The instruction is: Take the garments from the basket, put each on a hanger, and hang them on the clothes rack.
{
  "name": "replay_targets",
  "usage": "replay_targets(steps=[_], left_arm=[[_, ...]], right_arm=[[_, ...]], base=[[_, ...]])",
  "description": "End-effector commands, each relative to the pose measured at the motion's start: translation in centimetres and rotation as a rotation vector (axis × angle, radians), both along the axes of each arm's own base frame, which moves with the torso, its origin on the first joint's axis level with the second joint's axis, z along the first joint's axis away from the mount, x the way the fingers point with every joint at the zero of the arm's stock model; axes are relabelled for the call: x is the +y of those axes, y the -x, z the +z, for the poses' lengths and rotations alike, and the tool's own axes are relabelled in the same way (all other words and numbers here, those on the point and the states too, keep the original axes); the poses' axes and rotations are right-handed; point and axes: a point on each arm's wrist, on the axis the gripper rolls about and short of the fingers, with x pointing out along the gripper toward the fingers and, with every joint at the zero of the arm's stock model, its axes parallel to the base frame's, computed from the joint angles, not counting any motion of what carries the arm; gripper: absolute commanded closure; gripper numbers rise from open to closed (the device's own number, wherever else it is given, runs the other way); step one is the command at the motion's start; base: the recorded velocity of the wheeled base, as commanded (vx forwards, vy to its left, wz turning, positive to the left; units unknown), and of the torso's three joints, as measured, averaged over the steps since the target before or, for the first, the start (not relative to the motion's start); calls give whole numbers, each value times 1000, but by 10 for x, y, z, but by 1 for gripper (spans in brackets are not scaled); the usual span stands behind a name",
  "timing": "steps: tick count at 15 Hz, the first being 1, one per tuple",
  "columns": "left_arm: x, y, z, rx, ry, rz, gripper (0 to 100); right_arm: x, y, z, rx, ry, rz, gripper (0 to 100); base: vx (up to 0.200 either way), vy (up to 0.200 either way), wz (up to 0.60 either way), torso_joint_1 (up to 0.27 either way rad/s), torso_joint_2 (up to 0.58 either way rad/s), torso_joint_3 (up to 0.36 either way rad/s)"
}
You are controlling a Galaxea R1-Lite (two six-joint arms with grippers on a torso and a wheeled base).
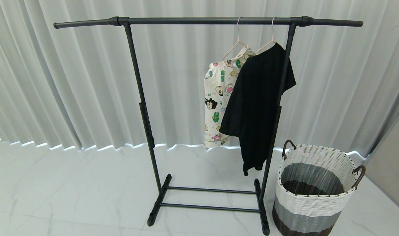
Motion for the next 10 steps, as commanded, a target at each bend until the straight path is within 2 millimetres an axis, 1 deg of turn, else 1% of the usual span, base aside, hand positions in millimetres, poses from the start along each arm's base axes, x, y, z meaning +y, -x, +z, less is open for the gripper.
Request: replay_targets(steps=[1,10], left_arm=[[0,0,0,-2,0,-1,0],[0,0,0,-2,0,-1,0]], right_arm=[[0,0,0,2,-2,0,0],[0,0,0,2,0,0,0]], base=[[0,0,0,0,0,0],[0,0,0,0,0,0]])
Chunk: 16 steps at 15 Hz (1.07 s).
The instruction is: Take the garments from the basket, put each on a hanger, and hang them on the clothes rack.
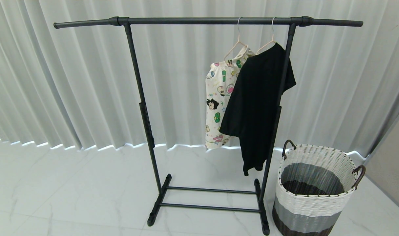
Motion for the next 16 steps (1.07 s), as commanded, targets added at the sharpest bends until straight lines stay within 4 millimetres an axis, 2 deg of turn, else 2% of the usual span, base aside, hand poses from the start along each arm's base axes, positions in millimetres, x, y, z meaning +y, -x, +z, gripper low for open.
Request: replay_targets(steps=[1,16], left_arm=[[0,0,0,-1,0,-1,0],[0,0,0,-1,0,-1,0]], right_arm=[[0,0,0,1,0,0,0],[0,0,0,1,0,0,0]], base=[[0,0,0,0,0,0],[0,0,0,0,0,0]])
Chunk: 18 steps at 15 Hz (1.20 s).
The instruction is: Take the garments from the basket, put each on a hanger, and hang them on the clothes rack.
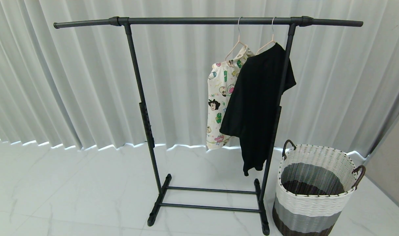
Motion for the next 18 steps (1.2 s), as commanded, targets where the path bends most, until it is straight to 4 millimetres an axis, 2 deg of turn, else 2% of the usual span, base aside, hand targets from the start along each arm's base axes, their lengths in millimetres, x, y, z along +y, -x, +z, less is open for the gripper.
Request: replay_targets(steps=[1,18], left_arm=[[0,0,0,-1,0,0,0],[0,0,0,1,0,3,0]], right_arm=[[0,0,0,1,0,1,0],[0,0,0,1,0,1,0]], base=[[0,0,0,0,0,0],[0,0,0,0,0,0]])
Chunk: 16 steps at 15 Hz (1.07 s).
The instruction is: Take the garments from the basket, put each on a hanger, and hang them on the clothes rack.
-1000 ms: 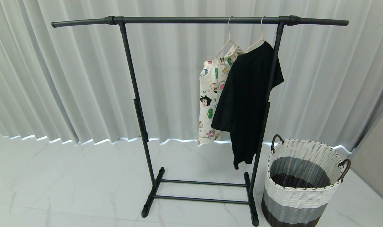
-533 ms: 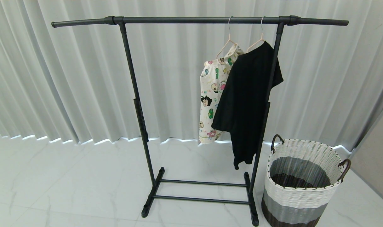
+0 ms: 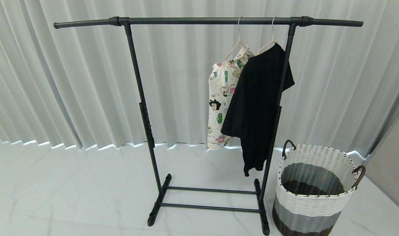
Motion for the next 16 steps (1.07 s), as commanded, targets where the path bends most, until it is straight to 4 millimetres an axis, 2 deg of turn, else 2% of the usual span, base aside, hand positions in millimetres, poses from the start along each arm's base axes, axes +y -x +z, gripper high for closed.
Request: replay_targets(steps=[1,16], left_arm=[[0,0,0,2,2,0,0],[0,0,0,-1,25,1,0]], right_arm=[[0,0,0,1,0,1,0],[0,0,0,1,0,1,0]], base=[[0,0,0,0,0,0],[0,0,0,0,0,0]])
